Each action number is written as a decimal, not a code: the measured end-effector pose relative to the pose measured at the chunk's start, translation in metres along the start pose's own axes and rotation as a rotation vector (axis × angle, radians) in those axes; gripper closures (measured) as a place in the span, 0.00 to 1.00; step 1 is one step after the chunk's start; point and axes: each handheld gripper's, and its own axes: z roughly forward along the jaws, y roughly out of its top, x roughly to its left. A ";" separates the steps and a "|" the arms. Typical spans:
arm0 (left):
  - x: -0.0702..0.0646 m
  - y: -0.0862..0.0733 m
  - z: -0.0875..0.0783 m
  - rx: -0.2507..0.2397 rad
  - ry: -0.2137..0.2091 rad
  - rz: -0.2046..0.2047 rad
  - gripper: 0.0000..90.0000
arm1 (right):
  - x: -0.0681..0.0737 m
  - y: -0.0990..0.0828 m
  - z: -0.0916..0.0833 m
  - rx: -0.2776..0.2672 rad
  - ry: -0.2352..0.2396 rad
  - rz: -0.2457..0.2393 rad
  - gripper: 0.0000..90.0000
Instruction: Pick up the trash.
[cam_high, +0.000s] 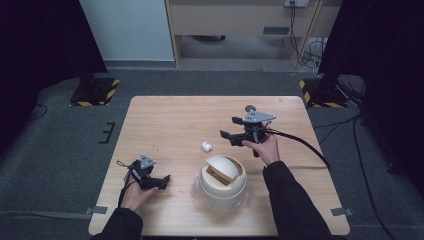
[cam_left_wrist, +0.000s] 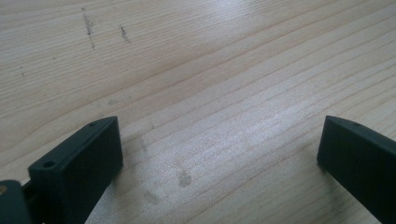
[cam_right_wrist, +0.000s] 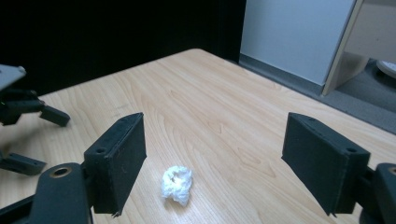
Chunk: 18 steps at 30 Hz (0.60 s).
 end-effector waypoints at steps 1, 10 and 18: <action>0.000 0.000 0.000 0.000 0.000 0.000 0.00 | 0.001 -0.003 0.003 0.005 0.004 0.000 0.25; 0.000 0.000 0.000 0.000 0.000 0.000 0.00 | 0.007 -0.019 0.027 0.023 0.019 0.013 0.27; 0.000 0.000 0.000 0.000 0.000 0.000 0.00 | 0.003 -0.016 0.029 -0.008 0.001 0.015 0.32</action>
